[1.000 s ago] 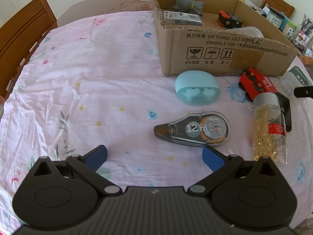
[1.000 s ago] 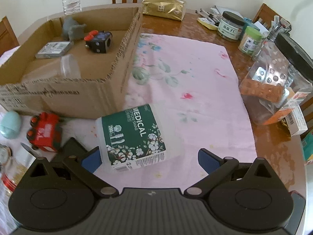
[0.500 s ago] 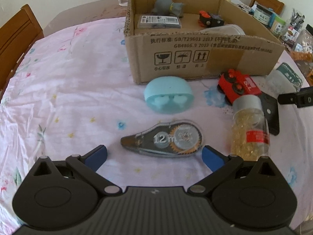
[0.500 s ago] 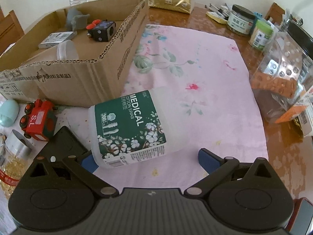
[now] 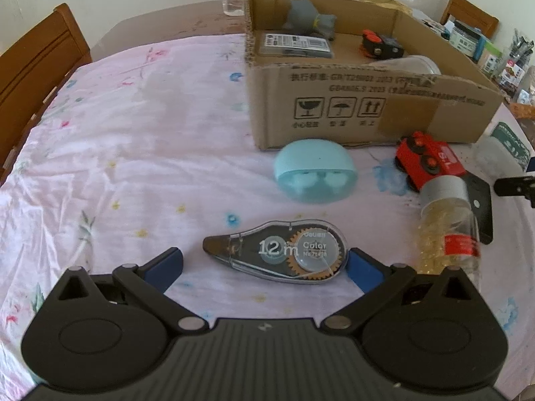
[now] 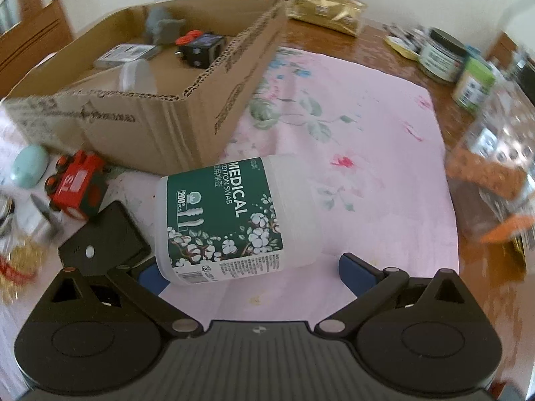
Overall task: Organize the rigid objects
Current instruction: 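Grasp the correction-tape roller with the left tool while the right tool grasps the white MEDICAL tub, then carry both items over the box and open the left tool, then the right tool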
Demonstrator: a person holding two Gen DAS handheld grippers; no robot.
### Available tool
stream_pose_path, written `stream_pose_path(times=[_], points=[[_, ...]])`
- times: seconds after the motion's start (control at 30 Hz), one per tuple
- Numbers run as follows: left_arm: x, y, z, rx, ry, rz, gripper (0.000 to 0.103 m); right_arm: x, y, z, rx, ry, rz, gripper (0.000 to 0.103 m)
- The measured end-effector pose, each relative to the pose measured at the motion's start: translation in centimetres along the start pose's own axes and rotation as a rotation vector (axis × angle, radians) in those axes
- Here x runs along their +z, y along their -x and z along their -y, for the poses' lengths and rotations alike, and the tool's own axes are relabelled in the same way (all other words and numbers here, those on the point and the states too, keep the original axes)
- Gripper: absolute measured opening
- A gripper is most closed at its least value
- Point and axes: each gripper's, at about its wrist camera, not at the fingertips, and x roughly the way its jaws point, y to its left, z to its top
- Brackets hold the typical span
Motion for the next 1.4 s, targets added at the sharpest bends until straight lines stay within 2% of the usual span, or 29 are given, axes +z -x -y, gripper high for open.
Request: stream_pose_path(times=[0.13,0.67,1.0,1.17,1.33,1.4], points=[[0.0,0.0,0.5,0.017,0.022,0.005,0.103,0.0,0.0,0.6,0.036,0.058,0.007,0.103],[0.1,-0.2,1.5,0.049,0.032,0.05,0.103,1.3,-0.7,0.4,0.062,0.108,-0.008,0.103],[0.4,-0.3,1.4,0.01,0.015,0.041,0.101,2.5,-1.0,-0.4,0.047,0.144,-0.039,0.102],[0.3,-0.2,0.8,-0.006,-0.007,0.034,0.1,2.7,-0.8,-0.8,0.042,0.159,-0.049,0.094],[0.3,0.1,0.7,-0.004,-0.001,0.045,0.089,3.0,-0.8,-1.0,0.036,0.15,-0.06,0.089],[0.3,0.1,0.8,-0.006,-0.006,0.041,0.089,3.0,-0.8,-1.2,0.027,0.156,-0.061,0.088]])
